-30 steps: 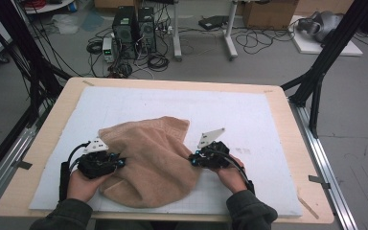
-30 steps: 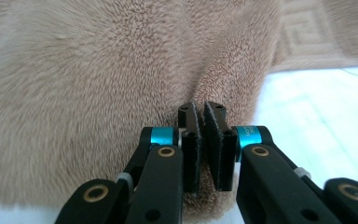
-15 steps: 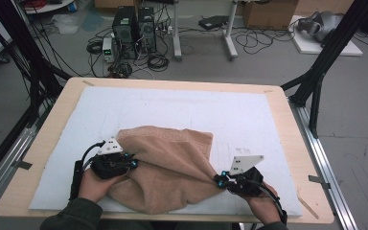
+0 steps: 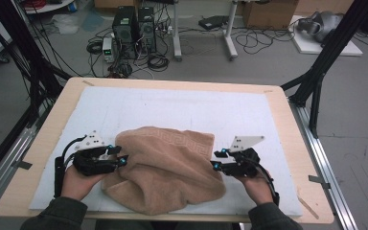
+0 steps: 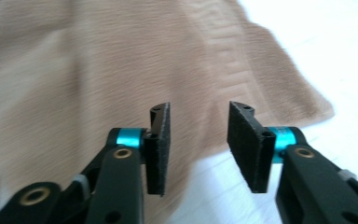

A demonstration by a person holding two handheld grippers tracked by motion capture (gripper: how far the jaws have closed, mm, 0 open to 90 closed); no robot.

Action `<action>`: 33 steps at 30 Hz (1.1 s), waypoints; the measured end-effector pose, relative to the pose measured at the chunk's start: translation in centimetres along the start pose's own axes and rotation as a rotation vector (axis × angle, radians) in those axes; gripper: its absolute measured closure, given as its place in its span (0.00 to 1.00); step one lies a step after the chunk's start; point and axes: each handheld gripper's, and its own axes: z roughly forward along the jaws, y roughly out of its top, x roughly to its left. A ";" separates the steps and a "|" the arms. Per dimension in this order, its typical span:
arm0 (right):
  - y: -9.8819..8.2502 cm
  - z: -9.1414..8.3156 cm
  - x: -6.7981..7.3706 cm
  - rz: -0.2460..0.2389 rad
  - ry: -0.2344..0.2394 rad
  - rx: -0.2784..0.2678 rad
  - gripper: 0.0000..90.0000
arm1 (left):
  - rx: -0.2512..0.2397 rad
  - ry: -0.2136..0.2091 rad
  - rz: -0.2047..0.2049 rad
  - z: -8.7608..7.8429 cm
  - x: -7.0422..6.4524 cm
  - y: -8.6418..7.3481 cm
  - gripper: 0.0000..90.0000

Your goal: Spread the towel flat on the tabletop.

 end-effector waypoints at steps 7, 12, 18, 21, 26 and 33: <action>0.3 4.5 -2.4 0.046 0.003 0.086 0.66 | 0.050 0.032 -0.036 2.2 1.3 -0.7 0.60; -0.2 6.0 -1.9 0.039 -0.008 0.130 0.67 | 0.082 0.013 -0.036 3.5 1.3 -0.8 0.64; -0.5 5.7 -1.9 0.028 0.026 0.126 0.95 | 0.100 -0.002 0.002 3.9 0.8 -0.9 0.92; -0.4 5.3 -1.5 0.007 0.029 0.142 0.95 | 0.105 -0.007 0.005 3.4 0.7 -0.8 0.94; -0.3 4.5 -0.1 -0.032 0.048 0.147 0.96 | 0.080 -0.017 0.011 1.9 0.1 -1.0 0.95; -0.7 2.1 0.8 -0.040 0.042 0.127 0.96 | 0.042 -0.058 -0.019 0.1 -1.0 -2.2 0.95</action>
